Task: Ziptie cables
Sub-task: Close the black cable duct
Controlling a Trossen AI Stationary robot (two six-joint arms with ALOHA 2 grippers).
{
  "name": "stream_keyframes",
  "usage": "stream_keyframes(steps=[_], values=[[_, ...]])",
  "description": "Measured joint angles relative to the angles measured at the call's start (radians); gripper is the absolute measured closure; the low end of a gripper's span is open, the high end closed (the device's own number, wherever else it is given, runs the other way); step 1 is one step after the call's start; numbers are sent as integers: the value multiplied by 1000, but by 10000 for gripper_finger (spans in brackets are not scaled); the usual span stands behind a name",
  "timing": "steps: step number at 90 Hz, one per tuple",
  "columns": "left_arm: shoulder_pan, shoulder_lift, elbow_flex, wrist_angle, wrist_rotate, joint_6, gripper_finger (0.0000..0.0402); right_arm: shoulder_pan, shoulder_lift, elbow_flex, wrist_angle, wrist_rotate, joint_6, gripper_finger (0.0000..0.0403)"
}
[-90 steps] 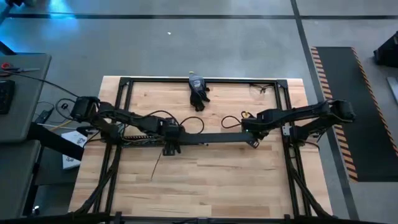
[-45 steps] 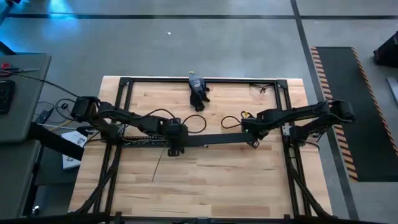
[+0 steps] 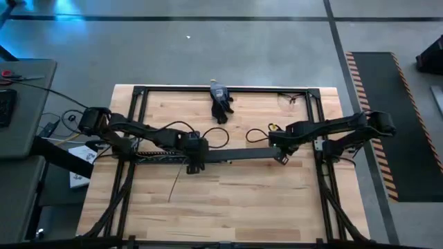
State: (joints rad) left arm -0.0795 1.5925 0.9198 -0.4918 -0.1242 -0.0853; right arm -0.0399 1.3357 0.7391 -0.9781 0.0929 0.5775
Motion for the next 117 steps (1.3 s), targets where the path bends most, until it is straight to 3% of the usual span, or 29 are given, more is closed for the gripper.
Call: stream_keyframes(steps=[33,65,85,101,117], values=[[-3,-5,5,-30,27,-34,195,0,0,-1,11,5,-18,403],[28,-95,38,-129,28,-53,195,2,-1,0,-22,-7,9,403],[27,-98,-32,-145,26,8,164,2,-1,0,-28,-23,9,403],[28,-98,-108,-62,40,-26,136,4,-1,0,-28,-32,6,403],[26,-98,-157,68,53,-50,134,4,-1,0,-28,-37,-8,403]])
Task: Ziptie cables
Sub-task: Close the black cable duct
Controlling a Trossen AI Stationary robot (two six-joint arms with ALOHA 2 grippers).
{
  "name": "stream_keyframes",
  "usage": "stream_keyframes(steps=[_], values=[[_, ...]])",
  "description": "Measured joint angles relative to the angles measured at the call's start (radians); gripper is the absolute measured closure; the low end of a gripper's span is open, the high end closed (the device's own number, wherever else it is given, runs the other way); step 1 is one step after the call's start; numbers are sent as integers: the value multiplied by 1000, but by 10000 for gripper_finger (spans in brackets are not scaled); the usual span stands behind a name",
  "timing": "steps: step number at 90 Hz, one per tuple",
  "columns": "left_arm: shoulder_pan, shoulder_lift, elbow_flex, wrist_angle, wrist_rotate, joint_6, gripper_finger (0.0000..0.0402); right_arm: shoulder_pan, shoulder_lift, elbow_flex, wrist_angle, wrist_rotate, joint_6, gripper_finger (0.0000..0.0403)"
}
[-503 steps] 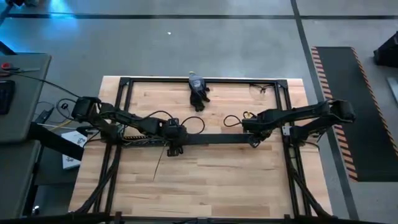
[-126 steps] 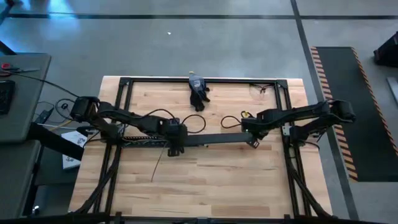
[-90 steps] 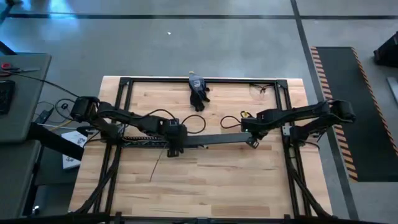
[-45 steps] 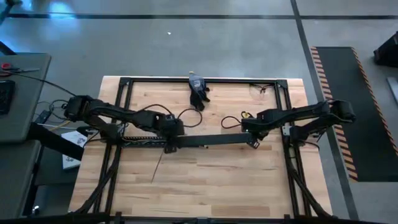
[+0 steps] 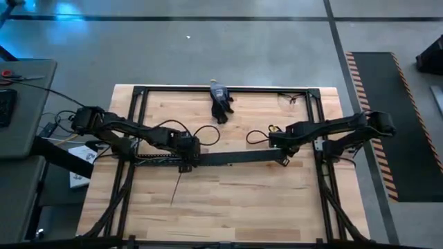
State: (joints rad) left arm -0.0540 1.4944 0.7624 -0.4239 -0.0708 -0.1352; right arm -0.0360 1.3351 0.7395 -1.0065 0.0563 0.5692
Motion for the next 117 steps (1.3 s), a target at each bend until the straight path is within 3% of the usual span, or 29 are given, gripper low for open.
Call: stream_keyframes(steps=[16,32,50,76,85,97,117], values=[[0,6,-3,39,6,17,148,0,0,0,-5,0,2,403],[7,-7,67,-70,-84,42,156,0,0,0,-17,0,2,403],[15,-13,156,-140,23,49,148,0,0,0,-18,-1,2,403],[-20,26,120,-123,34,-30,123,-1,0,0,-10,0,-9,403],[-35,51,108,-130,-17,-37,117,-1,0,0,-7,0,-16,403],[-60,68,99,-127,-81,-37,116,-1,0,0,-6,4,-20,403],[-61,74,98,-64,-88,-13,130,-1,1,0,-7,3,-25,403]])
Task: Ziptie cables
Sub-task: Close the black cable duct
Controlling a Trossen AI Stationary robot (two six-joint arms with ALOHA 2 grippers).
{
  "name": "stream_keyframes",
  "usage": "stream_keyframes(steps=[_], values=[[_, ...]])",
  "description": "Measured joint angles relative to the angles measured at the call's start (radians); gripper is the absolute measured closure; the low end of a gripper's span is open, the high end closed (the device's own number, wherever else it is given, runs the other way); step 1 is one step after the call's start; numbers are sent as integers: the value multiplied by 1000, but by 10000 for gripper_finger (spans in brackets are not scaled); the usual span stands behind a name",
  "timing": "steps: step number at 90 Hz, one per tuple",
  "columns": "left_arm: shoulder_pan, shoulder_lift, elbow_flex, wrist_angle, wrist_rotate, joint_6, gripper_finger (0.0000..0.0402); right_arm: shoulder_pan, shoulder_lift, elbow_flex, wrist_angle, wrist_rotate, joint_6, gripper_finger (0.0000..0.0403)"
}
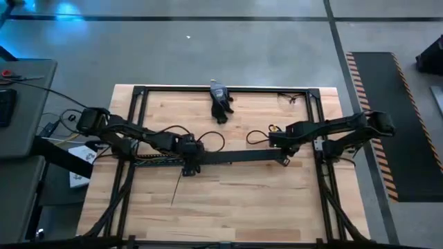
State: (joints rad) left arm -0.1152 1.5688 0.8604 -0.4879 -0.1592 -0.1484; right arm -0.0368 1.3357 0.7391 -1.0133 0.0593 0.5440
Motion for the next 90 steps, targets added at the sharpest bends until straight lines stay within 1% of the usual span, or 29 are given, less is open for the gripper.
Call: stream_keyframes(steps=[12,26,38,48,59,65,80,90], values=[[12,19,0,34,0,46,166,0,0,0,-16,0,0,403],[19,62,3,125,-12,114,205,0,-4,-1,-72,1,-1,403],[19,80,3,205,-31,155,217,0,-4,-1,-134,4,1,403],[18,85,25,184,-78,161,218,0,-4,-1,-143,10,4,403],[24,85,47,140,-75,162,204,0,-4,-1,-135,10,5,403],[25,85,59,111,-54,161,186,0,-4,-1,-127,9,5,403],[24,84,104,21,-54,164,137,0,-5,0,-105,9,5,403],[24,83,144,-71,-53,164,119,0,-5,0,-101,-5,5,403]])
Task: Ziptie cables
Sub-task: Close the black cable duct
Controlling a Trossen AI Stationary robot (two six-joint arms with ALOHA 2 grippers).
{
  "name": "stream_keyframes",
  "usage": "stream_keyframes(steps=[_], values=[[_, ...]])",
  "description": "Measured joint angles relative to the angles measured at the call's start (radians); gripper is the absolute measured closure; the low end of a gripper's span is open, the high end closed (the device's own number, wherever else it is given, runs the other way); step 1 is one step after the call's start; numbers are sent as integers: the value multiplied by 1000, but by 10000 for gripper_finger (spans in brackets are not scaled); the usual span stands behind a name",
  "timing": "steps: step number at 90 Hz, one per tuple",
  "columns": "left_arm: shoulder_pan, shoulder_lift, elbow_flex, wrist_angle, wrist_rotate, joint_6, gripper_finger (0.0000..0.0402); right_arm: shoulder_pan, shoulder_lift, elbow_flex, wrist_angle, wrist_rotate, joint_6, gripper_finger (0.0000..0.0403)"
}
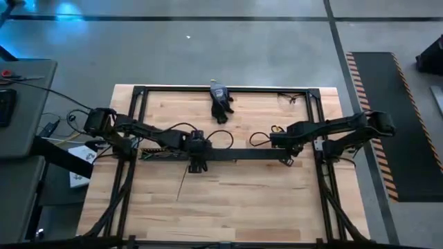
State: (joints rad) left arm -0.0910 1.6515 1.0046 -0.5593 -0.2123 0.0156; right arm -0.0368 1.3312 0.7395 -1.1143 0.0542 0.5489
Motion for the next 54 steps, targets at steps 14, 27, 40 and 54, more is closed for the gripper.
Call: stream_keyframes(steps=[14,27,40,54], values=[[0,-1,62,-122,0,-11,115,0,0,0,0,-5,0,403],[0,-1,32,-159,30,-30,114,0,0,0,8,-5,-7,403],[0,-1,-33,-82,29,-40,114,0,0,0,26,-5,-18,403],[4,0,-91,35,5,-36,119,0,0,0,29,-5,-27,403]])
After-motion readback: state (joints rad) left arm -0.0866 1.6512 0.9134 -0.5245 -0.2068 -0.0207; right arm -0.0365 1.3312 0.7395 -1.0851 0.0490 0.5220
